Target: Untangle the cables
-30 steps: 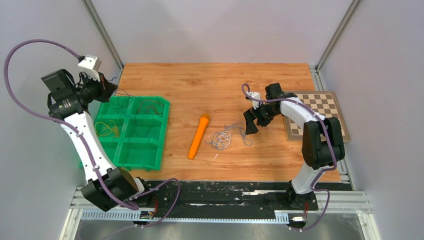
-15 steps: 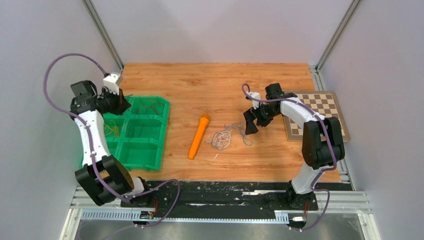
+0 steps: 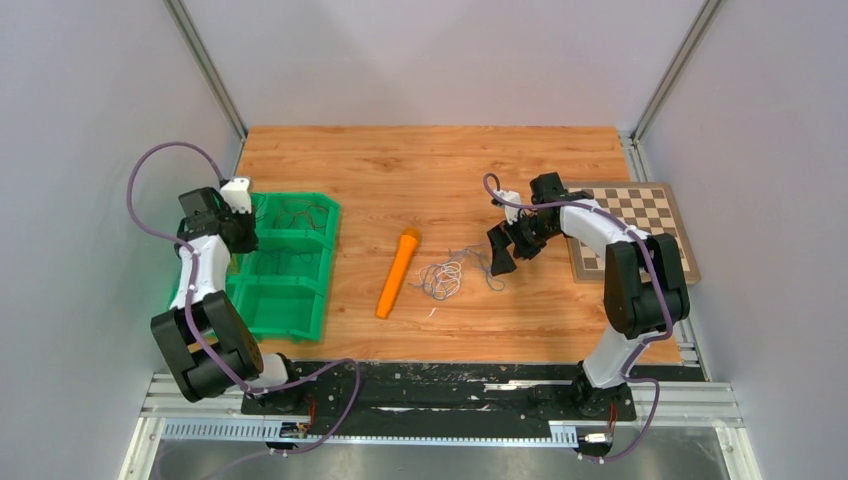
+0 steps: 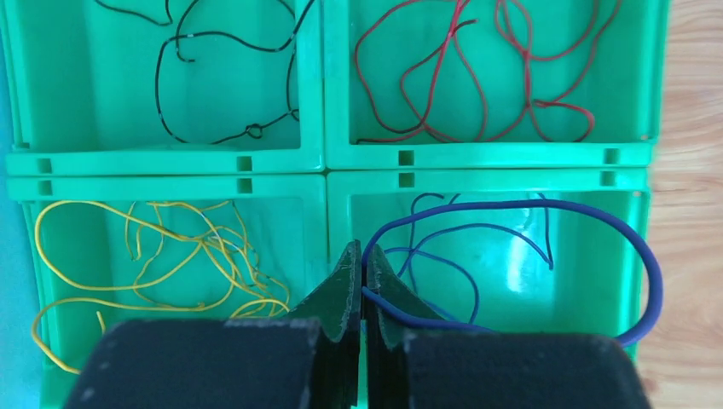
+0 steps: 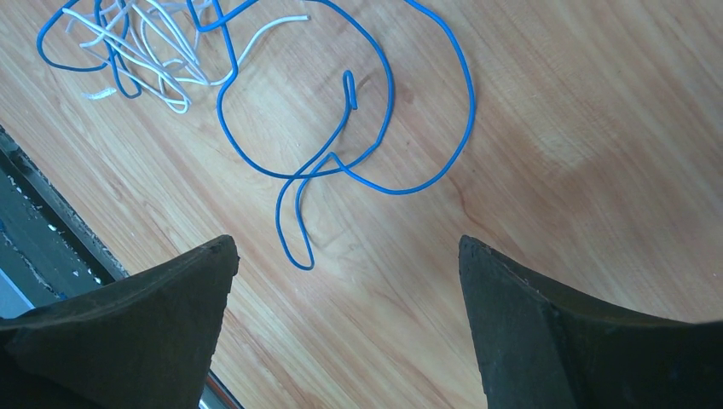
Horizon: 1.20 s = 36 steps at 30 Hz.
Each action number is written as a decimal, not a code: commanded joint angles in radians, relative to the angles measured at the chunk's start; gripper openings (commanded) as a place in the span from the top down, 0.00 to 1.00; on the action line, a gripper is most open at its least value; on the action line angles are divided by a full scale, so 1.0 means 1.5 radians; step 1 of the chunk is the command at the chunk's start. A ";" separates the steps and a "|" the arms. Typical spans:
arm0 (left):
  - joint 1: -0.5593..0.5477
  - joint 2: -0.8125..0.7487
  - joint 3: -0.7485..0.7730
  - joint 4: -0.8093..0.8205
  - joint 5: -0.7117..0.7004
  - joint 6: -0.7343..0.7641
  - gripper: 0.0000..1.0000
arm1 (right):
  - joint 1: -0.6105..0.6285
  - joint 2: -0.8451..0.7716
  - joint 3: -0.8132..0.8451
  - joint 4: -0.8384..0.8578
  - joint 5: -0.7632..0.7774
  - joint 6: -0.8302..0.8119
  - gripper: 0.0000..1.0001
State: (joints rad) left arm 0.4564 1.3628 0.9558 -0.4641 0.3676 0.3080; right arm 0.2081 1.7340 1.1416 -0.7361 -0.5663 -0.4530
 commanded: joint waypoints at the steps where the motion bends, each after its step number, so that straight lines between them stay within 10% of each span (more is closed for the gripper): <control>1: -0.039 -0.026 -0.038 0.110 -0.129 -0.020 0.98 | -0.003 -0.009 0.008 0.021 -0.012 0.001 0.00; 4: -0.063 -0.018 -0.036 0.098 -0.132 -0.020 0.93 | -0.003 -0.005 0.012 0.021 -0.013 0.002 0.00; 18: -0.069 -0.168 0.120 -0.126 -0.036 0.000 0.01 | -0.010 -0.053 0.026 0.006 -0.026 -0.012 0.00; 27: -0.072 -0.114 0.289 -0.232 0.229 -0.073 0.00 | 0.021 -0.023 0.066 0.028 -0.033 -0.022 0.05; 36: -0.082 -0.142 0.243 -0.193 0.245 -0.086 0.00 | 0.088 0.113 0.178 -0.013 -0.035 -0.085 0.02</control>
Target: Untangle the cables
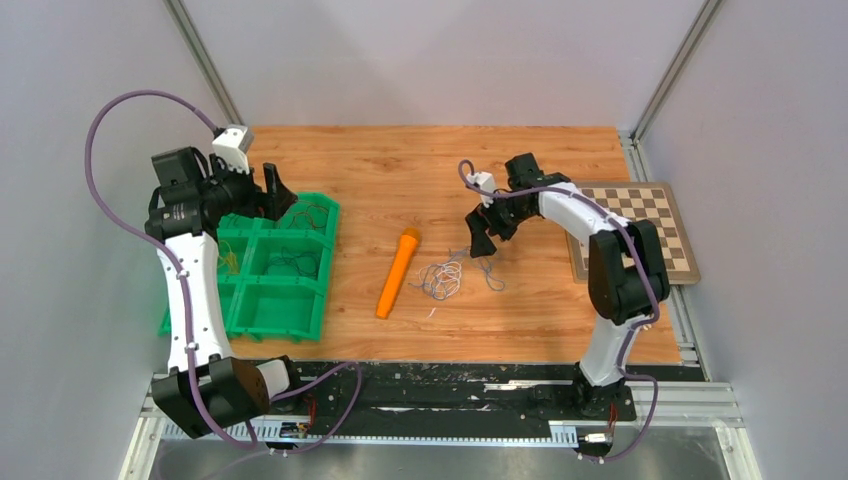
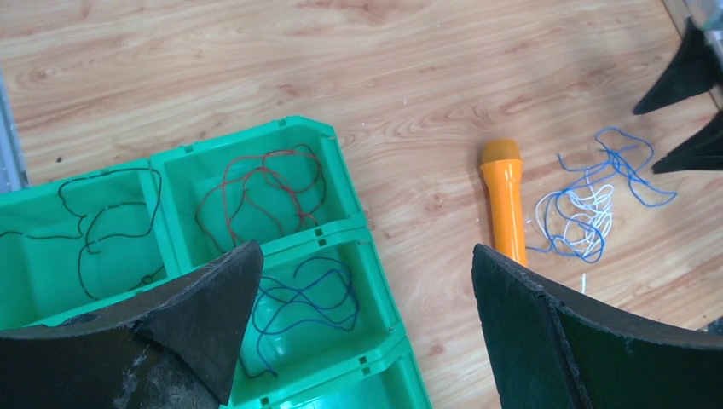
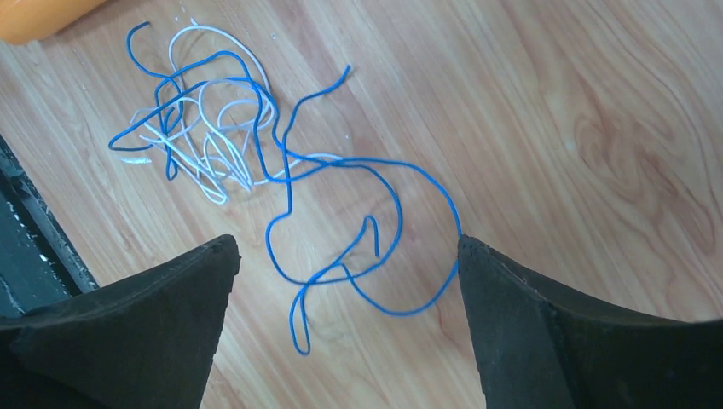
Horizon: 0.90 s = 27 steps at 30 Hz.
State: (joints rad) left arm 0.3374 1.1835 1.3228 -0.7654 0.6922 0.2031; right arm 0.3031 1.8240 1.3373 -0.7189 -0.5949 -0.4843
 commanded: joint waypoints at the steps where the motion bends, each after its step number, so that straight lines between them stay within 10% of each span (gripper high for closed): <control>1: -0.003 -0.023 -0.002 0.008 0.019 -0.014 0.00 | 0.030 0.075 0.066 -0.039 -0.013 -0.073 0.01; 4: -0.003 -0.023 -0.002 0.007 0.011 -0.012 0.00 | 0.037 0.133 0.113 -0.062 -0.003 -0.087 0.13; 12: -0.003 -0.029 0.020 0.006 0.038 0.023 0.00 | 0.036 0.089 0.176 -0.160 -0.077 -0.157 0.99; 27: -0.194 -0.018 0.039 0.165 0.130 -0.015 0.00 | 0.037 -0.144 0.289 -0.117 -0.263 -0.035 1.00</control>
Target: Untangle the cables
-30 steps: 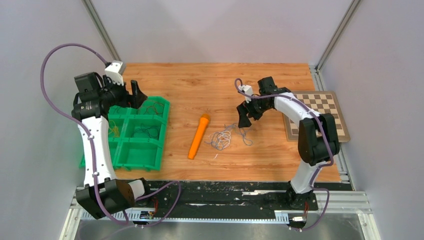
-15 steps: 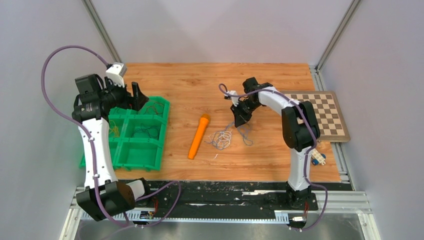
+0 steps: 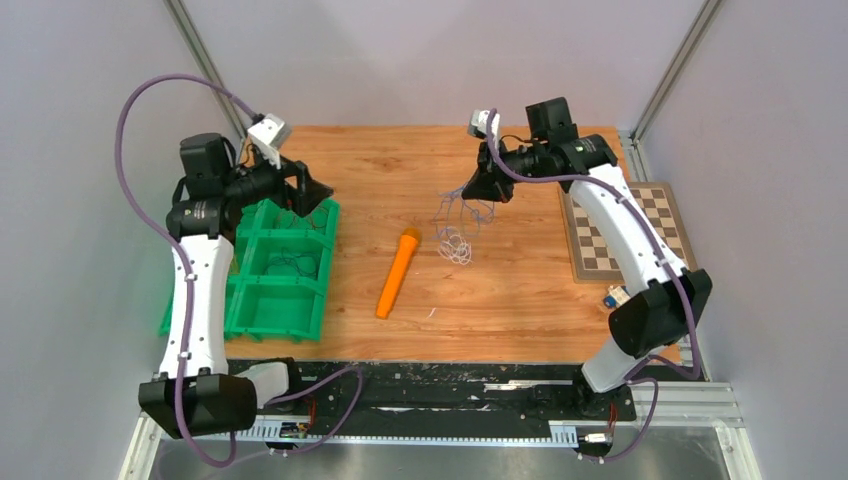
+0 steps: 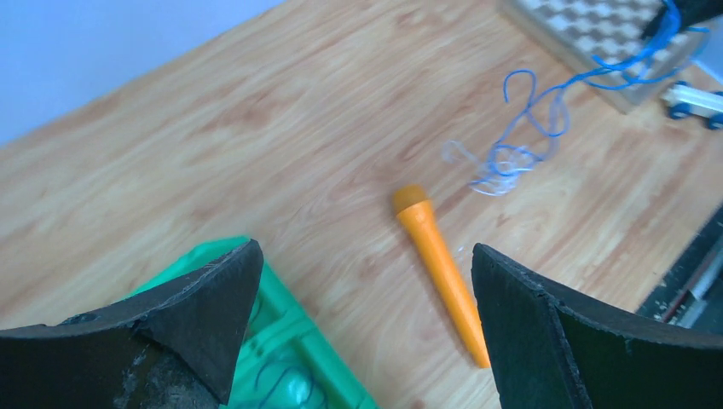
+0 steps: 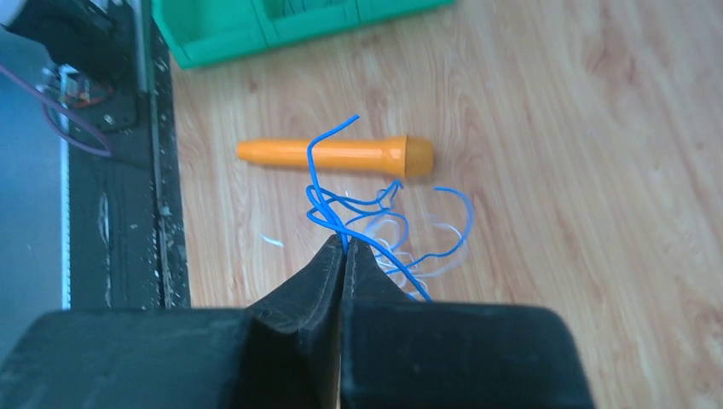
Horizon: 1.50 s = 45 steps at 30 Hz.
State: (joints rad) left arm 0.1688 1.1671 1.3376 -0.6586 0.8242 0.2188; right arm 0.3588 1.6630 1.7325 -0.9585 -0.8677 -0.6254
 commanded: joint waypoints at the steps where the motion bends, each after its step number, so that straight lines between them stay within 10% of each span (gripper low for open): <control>1: -0.096 -0.007 0.028 0.108 0.037 -0.042 0.00 | 0.001 -0.043 0.026 0.053 -0.088 0.069 1.00; 10: -0.359 0.082 0.067 0.197 0.020 -0.069 0.09 | 0.028 -0.097 -0.007 0.071 -0.096 0.061 1.00; 19: -0.494 0.155 0.102 0.101 0.000 0.150 0.38 | 0.053 -0.150 -0.060 0.073 -0.075 0.049 1.00; 25: -0.522 0.163 0.115 0.051 -0.045 0.216 0.90 | 0.054 -0.168 -0.095 0.074 -0.052 0.047 0.99; 28: -0.523 0.128 0.106 0.085 -0.056 0.181 1.00 | 0.053 -0.171 -0.127 0.082 -0.027 0.051 0.84; 32: -0.523 0.107 0.143 0.104 -0.074 0.113 1.00 | 0.036 -0.141 -0.191 0.112 0.040 0.075 0.26; 45: -0.510 0.150 0.421 0.191 -0.310 -0.078 1.00 | -0.027 -0.157 -0.288 0.282 -0.077 0.185 0.00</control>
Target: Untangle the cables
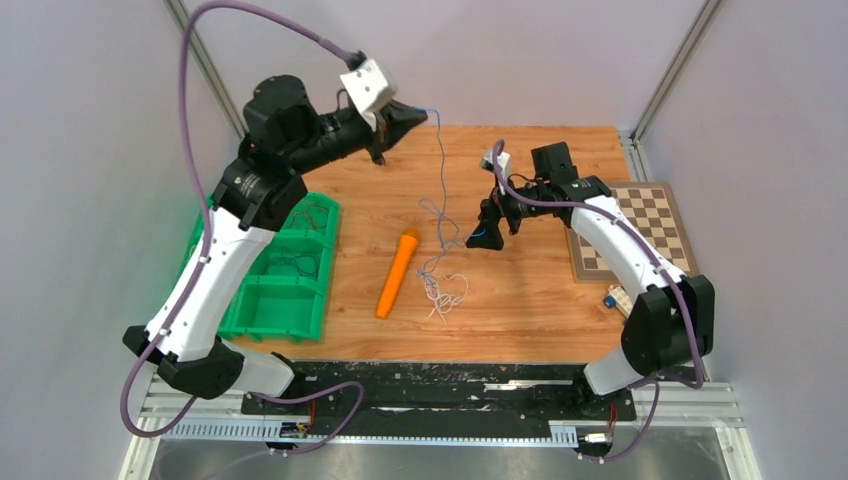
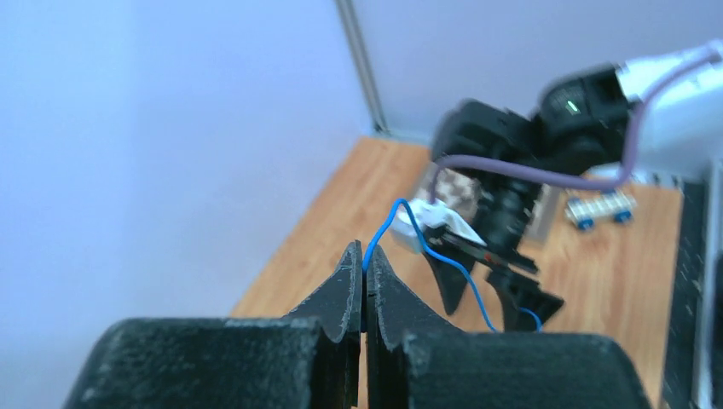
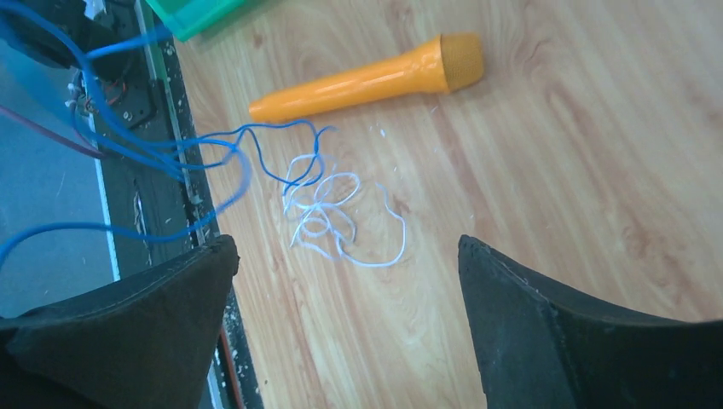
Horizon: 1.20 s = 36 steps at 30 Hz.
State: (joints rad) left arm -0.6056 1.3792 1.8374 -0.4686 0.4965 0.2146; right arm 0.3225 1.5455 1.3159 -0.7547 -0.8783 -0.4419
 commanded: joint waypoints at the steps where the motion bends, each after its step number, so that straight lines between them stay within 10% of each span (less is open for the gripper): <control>1: 0.007 0.011 0.110 0.071 -0.091 -0.079 1.00 | -0.001 -0.090 -0.013 0.183 -0.076 0.090 0.00; 8: 0.008 0.038 0.169 0.085 -0.093 -0.084 1.00 | 0.059 -0.127 -0.002 0.420 -0.075 0.221 0.00; 36: 0.013 0.111 0.222 0.137 -0.084 -0.175 1.00 | 0.175 -0.109 0.042 0.587 0.119 0.241 0.01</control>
State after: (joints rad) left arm -0.5884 1.5208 2.1323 -0.3271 0.3412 0.0093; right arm 0.5068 1.3529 1.3479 0.0185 -0.7021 -0.0689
